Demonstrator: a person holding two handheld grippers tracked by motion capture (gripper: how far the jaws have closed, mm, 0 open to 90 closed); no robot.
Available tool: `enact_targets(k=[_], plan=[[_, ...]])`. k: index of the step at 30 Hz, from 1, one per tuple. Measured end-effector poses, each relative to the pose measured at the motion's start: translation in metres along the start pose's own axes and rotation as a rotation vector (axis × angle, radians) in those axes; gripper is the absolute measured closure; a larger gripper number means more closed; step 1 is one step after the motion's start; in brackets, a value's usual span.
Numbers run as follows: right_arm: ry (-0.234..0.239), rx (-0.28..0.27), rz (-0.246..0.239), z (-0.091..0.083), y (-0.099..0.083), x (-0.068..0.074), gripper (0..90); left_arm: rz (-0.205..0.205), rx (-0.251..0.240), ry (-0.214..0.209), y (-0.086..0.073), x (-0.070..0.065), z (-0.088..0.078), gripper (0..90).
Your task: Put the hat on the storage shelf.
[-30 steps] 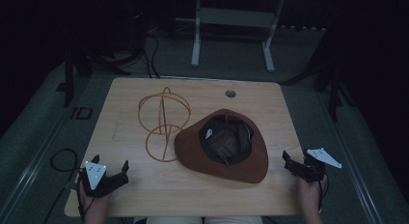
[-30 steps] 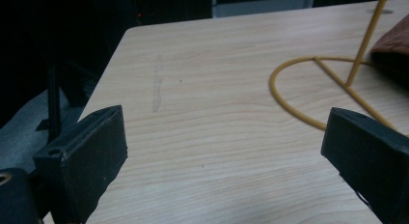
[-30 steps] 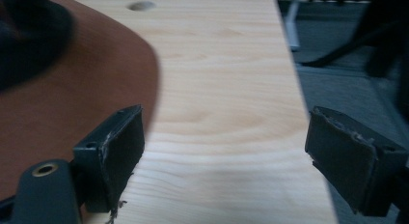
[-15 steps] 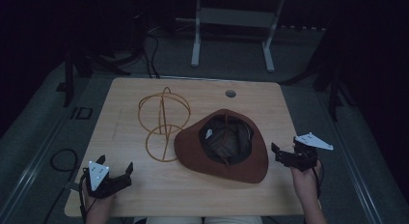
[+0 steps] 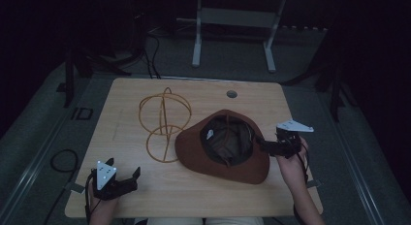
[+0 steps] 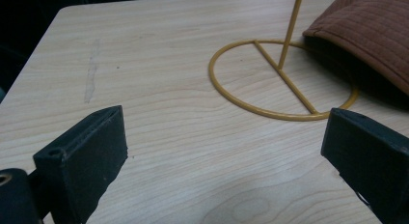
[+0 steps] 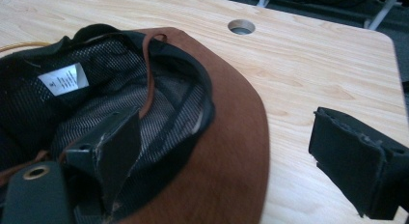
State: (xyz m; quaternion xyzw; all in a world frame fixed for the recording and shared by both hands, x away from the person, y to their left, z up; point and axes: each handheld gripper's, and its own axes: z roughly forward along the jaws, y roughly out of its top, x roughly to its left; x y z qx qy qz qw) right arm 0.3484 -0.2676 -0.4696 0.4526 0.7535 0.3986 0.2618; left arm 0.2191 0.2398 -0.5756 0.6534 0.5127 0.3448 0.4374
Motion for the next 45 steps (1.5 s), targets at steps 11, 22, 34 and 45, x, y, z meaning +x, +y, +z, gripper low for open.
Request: enact_targets(k=[11, 22, 34, 45], plan=[[0.089, 0.124, 0.032, 0.049, 0.018, 0.008, 15.1, 0.007, 0.009, -0.007, 0.001, -0.001, -0.001, 3.0], [0.009, 0.196, -0.022, 0.089, 0.018, 0.014, 13.6, 0.043, 0.029, -0.013, 0.001, -0.005, 0.0, 3.0], [-0.073, 0.24, -0.052, 0.115, 0.005, 0.018, 34.9, 0.044, 0.049, -0.037, 0.001, -0.006, 0.001, 3.0], [-0.143, 0.295, -0.055, 0.119, 0.002, 0.018, 81.1, 0.046, 0.063, -0.04, 0.001, -0.006, 0.001, 3.0]])
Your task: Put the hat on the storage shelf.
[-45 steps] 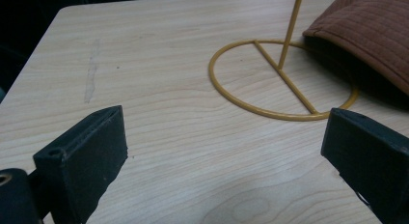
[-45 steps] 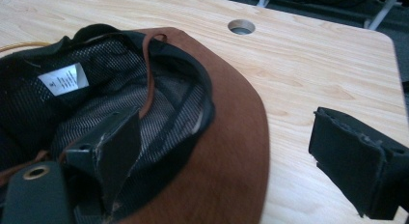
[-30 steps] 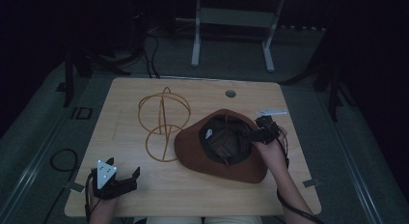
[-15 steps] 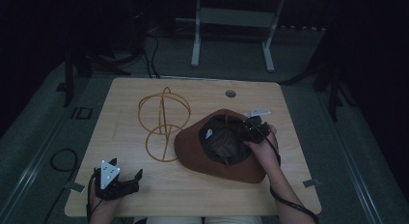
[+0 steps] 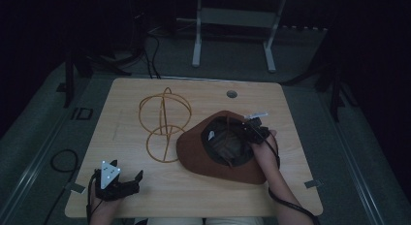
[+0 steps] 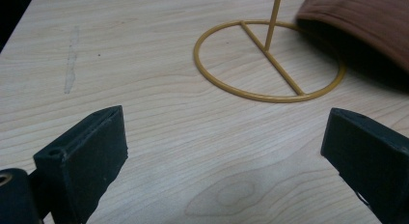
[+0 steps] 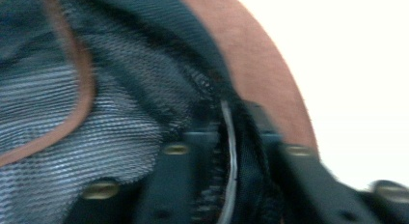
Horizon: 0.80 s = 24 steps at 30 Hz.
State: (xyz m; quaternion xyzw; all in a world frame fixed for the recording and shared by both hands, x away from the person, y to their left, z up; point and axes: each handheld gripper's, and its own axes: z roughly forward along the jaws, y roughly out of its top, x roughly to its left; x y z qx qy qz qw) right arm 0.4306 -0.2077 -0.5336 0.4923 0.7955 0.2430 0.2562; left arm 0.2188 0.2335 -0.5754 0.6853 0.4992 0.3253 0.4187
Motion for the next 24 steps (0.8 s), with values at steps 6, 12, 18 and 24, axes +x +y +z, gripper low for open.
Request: enact_targets(k=[6, 12, 18, 24], plan=[[0.006, -0.053, 0.03, -0.012, 0.0, -0.003, 84.2, -0.022, -0.002, -0.028, 0.003, -0.003, -0.001, 4.7], [0.058, -0.128, 0.089, -0.039, 0.007, -0.012, 84.5, 0.01, -0.008, -0.101, 0.018, -0.022, -0.005, 4.9], [0.074, -0.156, 0.101, -0.052, 0.008, -0.013, 84.5, 0.082, -0.017, -0.173, 0.045, -0.043, -0.011, 5.5], [0.085, -0.166, 0.117, -0.058, 0.002, -0.014, 84.5, 0.146, -0.009, -0.28, 0.075, -0.073, -0.01, 5.6]])
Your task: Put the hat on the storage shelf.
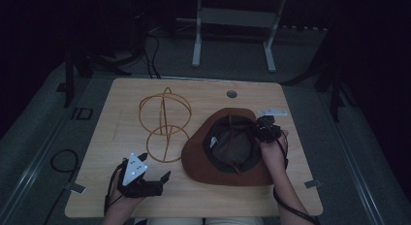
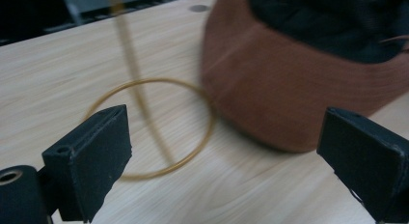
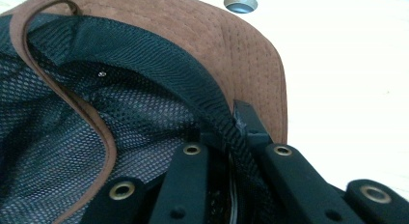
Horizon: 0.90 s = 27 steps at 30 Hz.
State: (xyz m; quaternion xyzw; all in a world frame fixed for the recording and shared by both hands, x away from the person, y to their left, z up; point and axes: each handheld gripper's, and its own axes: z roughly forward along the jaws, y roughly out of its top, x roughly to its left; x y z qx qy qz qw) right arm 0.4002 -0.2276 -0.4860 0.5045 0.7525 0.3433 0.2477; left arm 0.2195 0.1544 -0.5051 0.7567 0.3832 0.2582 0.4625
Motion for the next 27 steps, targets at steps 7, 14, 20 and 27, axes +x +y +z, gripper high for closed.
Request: enact_targets(k=[7, 14, 20, 27], plan=[[0.003, -0.007, -0.002, -0.008, -0.004, -0.002, 84.4, 0.077, 0.012, -0.097, 0.039, -0.024, 0.014, 6.3], [0.021, -0.019, 0.011, -0.015, -0.009, -0.005, 84.4, 0.097, 0.05, -0.149, 0.065, -0.04, 0.048, 6.3], [0.021, -0.032, 0.012, -0.02, -0.011, -0.004, 84.4, 0.133, 0.068, -0.153, 0.085, -0.058, 0.081, 7.1], [0.021, -0.035, 0.017, -0.023, -0.013, -0.005, 84.4, 0.171, 0.062, -0.134, 0.105, -0.071, 0.119, 10.3]])
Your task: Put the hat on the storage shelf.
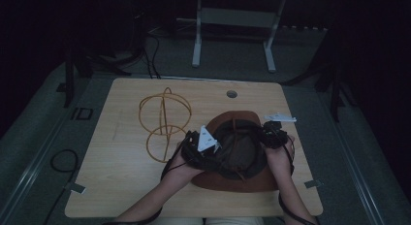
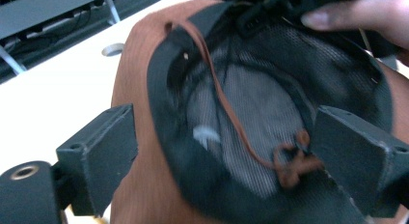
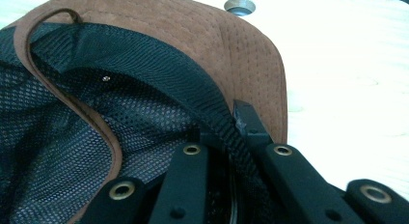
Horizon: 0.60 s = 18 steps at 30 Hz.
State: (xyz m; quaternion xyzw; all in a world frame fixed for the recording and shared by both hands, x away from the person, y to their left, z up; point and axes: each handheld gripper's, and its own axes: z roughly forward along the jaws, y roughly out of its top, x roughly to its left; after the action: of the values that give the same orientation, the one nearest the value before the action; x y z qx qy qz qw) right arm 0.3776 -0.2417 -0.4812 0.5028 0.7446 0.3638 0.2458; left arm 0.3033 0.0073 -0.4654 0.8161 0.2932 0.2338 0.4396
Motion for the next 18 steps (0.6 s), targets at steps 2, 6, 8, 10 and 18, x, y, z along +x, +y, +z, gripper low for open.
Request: enact_targets(k=[2, 6, 8, 10, 18], plan=[[0.0, -0.002, 0.0, -0.001, -0.001, -0.001, 84.4, 0.008, 0.007, 0.016, 0.007, 0.0, 0.012, 12.1], [0.001, -0.005, 0.008, -0.004, -0.002, -0.003, 84.3, 0.009, 0.055, 0.064, 0.016, 0.004, 0.034, 15.3], [0.006, -0.002, 0.01, -0.004, -0.002, -0.004, 84.4, -0.005, 0.077, 0.082, 0.019, 0.008, 0.042, 17.8], [0.004, 0.0, 0.01, -0.005, -0.003, -0.006, 84.4, -0.029, 0.108, 0.087, 0.02, 0.011, 0.05, 20.5], [0.005, -0.013, 0.019, -0.008, -0.004, -0.007, 84.4, -0.063, 0.218, 0.11, 0.016, 0.018, 0.069, 33.5]])
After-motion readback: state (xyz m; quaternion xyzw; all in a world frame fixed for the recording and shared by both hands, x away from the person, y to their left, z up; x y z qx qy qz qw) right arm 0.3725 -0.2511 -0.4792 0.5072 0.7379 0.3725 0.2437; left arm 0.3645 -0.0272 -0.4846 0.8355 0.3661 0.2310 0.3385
